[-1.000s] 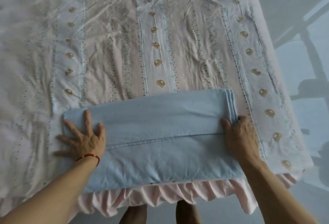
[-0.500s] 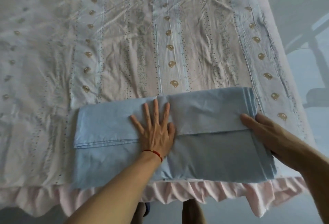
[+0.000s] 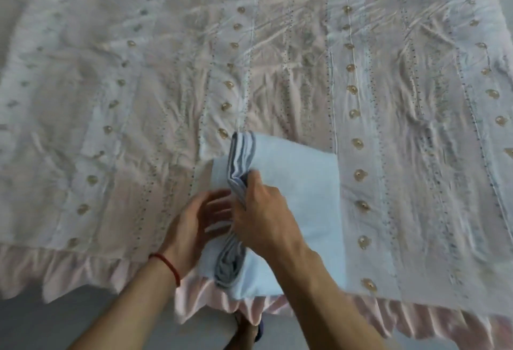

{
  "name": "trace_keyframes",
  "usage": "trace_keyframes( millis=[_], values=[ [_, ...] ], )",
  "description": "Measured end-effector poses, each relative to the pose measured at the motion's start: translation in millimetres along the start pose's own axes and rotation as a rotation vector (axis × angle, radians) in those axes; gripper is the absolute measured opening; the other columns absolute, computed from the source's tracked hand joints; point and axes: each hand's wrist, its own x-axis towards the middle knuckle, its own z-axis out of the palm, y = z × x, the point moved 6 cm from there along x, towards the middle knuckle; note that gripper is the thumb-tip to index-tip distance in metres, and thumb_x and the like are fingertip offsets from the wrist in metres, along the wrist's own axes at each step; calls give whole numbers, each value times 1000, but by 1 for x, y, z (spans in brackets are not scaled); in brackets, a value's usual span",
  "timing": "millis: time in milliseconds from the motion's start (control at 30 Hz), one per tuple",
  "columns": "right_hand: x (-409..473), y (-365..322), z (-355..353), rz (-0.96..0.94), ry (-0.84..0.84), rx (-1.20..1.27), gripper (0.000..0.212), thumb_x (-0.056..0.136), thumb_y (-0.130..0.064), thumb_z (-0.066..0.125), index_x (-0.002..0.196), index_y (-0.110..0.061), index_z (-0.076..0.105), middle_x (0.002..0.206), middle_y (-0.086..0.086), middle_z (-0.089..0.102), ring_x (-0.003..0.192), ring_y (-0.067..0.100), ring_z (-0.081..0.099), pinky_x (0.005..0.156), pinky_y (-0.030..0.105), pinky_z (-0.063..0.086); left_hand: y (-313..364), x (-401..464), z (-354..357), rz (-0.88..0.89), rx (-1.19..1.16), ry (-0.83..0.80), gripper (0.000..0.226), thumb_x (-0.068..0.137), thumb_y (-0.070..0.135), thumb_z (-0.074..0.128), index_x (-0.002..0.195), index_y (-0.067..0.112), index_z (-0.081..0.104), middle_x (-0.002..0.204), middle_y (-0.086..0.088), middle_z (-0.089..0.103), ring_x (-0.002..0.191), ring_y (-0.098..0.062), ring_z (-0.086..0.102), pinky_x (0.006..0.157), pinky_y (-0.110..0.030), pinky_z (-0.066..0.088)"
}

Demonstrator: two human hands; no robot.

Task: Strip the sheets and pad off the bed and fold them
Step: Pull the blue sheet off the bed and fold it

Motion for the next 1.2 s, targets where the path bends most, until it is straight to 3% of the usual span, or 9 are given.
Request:
trace_keyframes(
  millis=[133,267,333,400,467,567,700,900,1200],
  values=[
    [14,6,80,55,-104,-56,23,102,-18,39,114,-7,55,116,19,64,108,43,60,84,45,47,0,38,-29,-84,296,104,63,73,69,70,108,17,72,102,-5,75,90,-23,71,86,-41,57],
    [7,30,53,92,361,0,31,96,-21,53,126,-23,60,129,0,60,117,23,57,98,37,47,1,50,-21,166,700,329,45,79,51,62,99,11,67,95,-12,72,91,-32,68,79,-42,55],
    [16,66,28,155,525,-185,51,94,-30,55,144,-31,45,155,5,40,141,29,37,118,47,27,-1,50,-20,256,887,504,35,93,37,61,105,5,61,105,-22,65,99,-40,62,79,-44,48],
    [36,117,19,338,401,-324,69,96,-50,44,158,-45,14,171,5,-1,156,33,3,121,61,-2,-10,51,-17,307,1092,640,35,92,34,62,112,6,57,113,-24,58,104,-43,55,76,-49,46],
    [53,155,27,359,283,-360,74,95,-60,30,157,-49,-8,168,4,-22,155,36,-12,120,68,-4,-22,59,-9,340,1231,666,36,90,36,62,111,7,55,109,-22,56,99,-42,55,71,-50,47],
    [67,174,39,298,312,-420,78,92,-58,29,159,-43,-7,168,11,-17,154,42,-4,121,66,-1,-35,73,1,299,1382,673,34,92,40,54,103,8,56,99,-17,57,91,-39,57,67,-46,47],
    [74,185,45,302,410,-424,82,87,-54,35,162,-35,6,168,15,-9,152,43,3,120,66,1,-40,71,6,250,1311,646,51,97,46,41,124,6,58,99,-18,58,83,-38,60,63,-44,50],
    [86,198,58,287,418,-447,82,88,-61,27,162,-28,15,167,22,-1,152,46,5,120,66,0,-43,69,-8,72,773,428,63,87,53,68,134,18,44,115,-16,67,103,-38,64,86,-44,52],
    [71,189,35,207,174,-367,82,88,-65,22,160,-38,-7,168,14,-14,153,40,-1,120,64,0,-24,1,30,41,767,507,65,96,54,54,145,16,35,128,-18,61,115,-42,58,93,-45,47]
  ],
)
